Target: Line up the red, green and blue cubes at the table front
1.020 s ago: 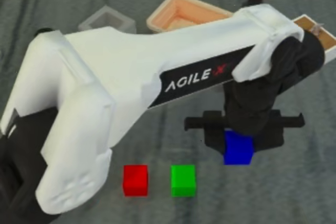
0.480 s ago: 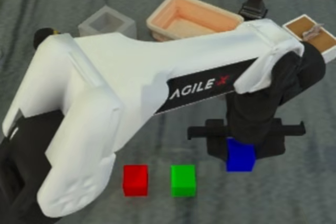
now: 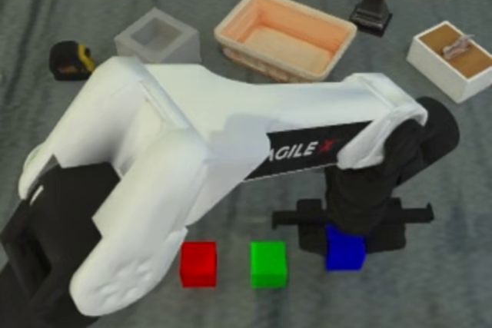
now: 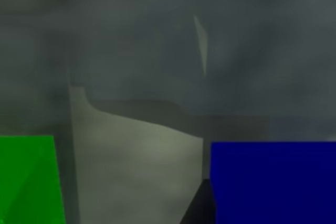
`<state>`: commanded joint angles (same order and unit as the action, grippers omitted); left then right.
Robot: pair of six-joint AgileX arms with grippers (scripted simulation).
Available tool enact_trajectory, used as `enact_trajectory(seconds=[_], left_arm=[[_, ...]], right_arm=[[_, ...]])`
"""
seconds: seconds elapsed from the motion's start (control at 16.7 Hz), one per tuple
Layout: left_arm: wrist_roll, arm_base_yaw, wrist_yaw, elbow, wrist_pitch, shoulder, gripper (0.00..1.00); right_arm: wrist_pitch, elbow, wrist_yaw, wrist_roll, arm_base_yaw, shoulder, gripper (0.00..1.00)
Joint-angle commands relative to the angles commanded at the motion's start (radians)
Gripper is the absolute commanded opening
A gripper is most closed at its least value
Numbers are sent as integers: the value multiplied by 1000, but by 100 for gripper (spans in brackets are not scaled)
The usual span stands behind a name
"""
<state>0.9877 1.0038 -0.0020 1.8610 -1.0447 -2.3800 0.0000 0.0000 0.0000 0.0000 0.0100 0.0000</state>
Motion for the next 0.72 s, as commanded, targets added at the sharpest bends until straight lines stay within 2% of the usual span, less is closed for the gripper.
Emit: enact_trajectory(seconds=[0.06, 0.72], left_arm=[[0, 0, 0, 0, 0, 0, 0], [0, 0, 0, 0, 0, 0, 83]], right_arm=[[0, 0, 0, 0, 0, 0, 100], [0, 0, 0, 0, 0, 0, 100]])
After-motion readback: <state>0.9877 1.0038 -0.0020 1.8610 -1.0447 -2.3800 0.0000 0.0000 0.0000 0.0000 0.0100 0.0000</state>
